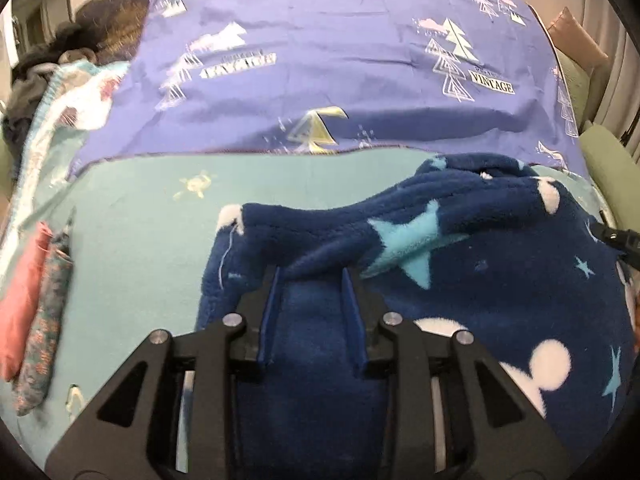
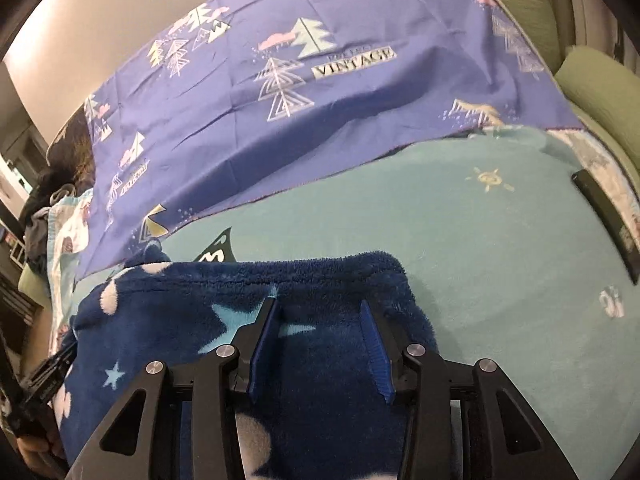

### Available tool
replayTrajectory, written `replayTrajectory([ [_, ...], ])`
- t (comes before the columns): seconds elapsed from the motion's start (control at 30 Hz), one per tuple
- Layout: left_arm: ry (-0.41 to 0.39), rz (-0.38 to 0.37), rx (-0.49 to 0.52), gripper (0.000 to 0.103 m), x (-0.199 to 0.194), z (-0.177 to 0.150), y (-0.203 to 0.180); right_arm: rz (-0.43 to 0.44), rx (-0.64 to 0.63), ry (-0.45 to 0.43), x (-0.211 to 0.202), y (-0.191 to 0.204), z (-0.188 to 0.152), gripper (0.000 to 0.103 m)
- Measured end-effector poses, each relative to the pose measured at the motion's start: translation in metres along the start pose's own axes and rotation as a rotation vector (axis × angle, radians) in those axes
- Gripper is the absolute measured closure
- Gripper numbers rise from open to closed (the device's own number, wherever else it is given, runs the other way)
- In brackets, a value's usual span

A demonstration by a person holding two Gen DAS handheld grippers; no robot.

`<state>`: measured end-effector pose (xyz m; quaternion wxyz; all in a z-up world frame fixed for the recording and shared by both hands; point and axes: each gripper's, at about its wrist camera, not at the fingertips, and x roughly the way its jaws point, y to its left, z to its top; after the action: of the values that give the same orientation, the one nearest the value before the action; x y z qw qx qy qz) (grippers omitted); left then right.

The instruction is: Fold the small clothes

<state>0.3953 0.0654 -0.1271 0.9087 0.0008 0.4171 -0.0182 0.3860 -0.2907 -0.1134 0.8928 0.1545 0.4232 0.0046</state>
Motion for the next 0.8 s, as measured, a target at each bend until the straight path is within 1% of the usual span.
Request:
replayTrajectory([
  [0.07, -0.041, -0.007, -0.008, 0.068, -0.021, -0.003, 0.002, 0.034, -0.002, -0.023, -0.027, -0.005, -0.008, 0.06],
  [0.1, -0.061, -0.034, -0.007, 0.067, -0.04, -0.006, 0.008, 0.061, -0.015, -0.035, -0.05, -0.011, -0.017, 0.06],
  [0.13, -0.079, -0.057, 0.001, 0.061, -0.058, -0.014, 0.012, 0.069, -0.025, -0.039, -0.063, -0.017, -0.021, 0.059],
  [0.17, -0.09, -0.067, 0.007, 0.05, -0.068, -0.018, 0.018, 0.072, -0.037, -0.045, -0.08, -0.024, -0.031, 0.056],
  [0.23, -0.121, -0.081, 0.019, 0.041, -0.104, -0.044, 0.03, 0.075, -0.049, -0.046, -0.115, -0.042, -0.057, 0.05],
  [0.27, -0.126, -0.09, 0.022, 0.04, -0.116, -0.055, 0.036, 0.079, -0.044, -0.038, -0.13, -0.053, -0.071, 0.049],
  [0.33, -0.096, -0.114, 0.022, 0.04, -0.138, -0.086, 0.046, 0.093, -0.011, -0.008, -0.152, -0.073, -0.1, 0.049],
  [0.4, -0.047, -0.156, -0.011, 0.04, -0.152, -0.116, 0.056, 0.12, 0.055, 0.038, -0.169, -0.095, -0.138, 0.049],
  [0.47, -0.002, -0.211, -0.065, 0.04, -0.158, -0.142, 0.064, 0.148, 0.102, 0.06, -0.178, -0.106, -0.162, 0.048],
  [0.5, 0.024, -0.234, -0.086, 0.04, -0.159, -0.154, 0.067, 0.18, 0.137, 0.08, -0.181, -0.112, -0.178, 0.048],
  [0.57, 0.062, -0.248, -0.125, 0.04, -0.157, -0.173, 0.07, 0.24, 0.187, 0.101, -0.18, -0.116, -0.192, 0.047],
  [0.63, 0.11, -0.303, -0.208, 0.04, -0.15, -0.186, 0.073, 0.321, 0.267, 0.116, -0.175, -0.119, -0.201, 0.043],
  [0.67, 0.12, -0.358, -0.263, 0.04, -0.148, -0.189, 0.075, 0.355, 0.304, 0.118, -0.172, -0.119, -0.203, 0.04],
  [0.7, 0.121, -0.441, -0.331, 0.039, -0.145, -0.192, 0.074, 0.389, 0.336, 0.114, -0.168, -0.117, -0.203, 0.038],
  [0.73, 0.122, -0.516, -0.389, 0.034, -0.14, -0.194, 0.072, 0.411, 0.353, 0.108, -0.164, -0.114, -0.201, 0.035],
  [0.77, 0.123, -0.553, -0.425, 0.03, -0.134, -0.194, 0.07, 0.429, 0.363, 0.102, -0.159, -0.111, -0.199, 0.031],
  [0.8, 0.129, -0.555, -0.455, 0.03, -0.125, -0.193, 0.066, 0.441, 0.37, 0.096, -0.153, -0.106, -0.195, 0.029],
])
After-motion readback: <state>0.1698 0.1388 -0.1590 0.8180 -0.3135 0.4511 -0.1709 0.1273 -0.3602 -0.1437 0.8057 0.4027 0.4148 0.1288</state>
